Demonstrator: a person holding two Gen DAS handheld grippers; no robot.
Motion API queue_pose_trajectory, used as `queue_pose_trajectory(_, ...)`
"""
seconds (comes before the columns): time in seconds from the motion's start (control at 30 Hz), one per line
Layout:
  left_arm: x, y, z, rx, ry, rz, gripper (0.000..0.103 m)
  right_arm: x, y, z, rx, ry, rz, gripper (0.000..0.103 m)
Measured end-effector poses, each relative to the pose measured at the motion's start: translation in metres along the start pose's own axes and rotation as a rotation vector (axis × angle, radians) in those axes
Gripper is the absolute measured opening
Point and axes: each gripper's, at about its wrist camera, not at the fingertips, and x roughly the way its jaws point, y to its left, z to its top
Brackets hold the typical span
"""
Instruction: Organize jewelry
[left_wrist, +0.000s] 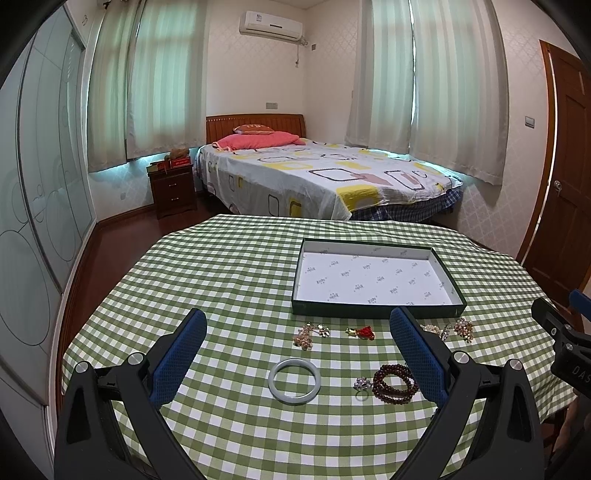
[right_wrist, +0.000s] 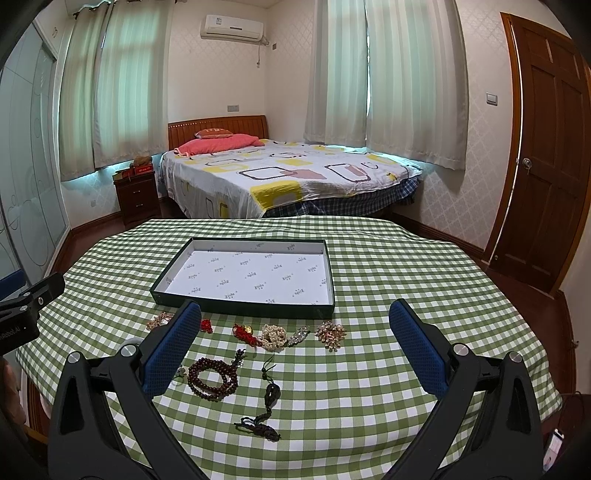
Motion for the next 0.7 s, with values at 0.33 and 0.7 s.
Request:
queue_pose_trajectory(0.33, 0.001, 0.002, -0.002, 0.0, 0.006, 0.0, 0.096, -0.002, 0.001, 0.002, 0.001, 0.001, 0.001, 0.099)
queue_pose_trajectory(0.7, 0.029, 0.007, -0.016, -0.006, 0.082, -0.01, 0.096, 0.018, 0.002, -0.015, 0.012, 0.022, 0.005, 0.099)
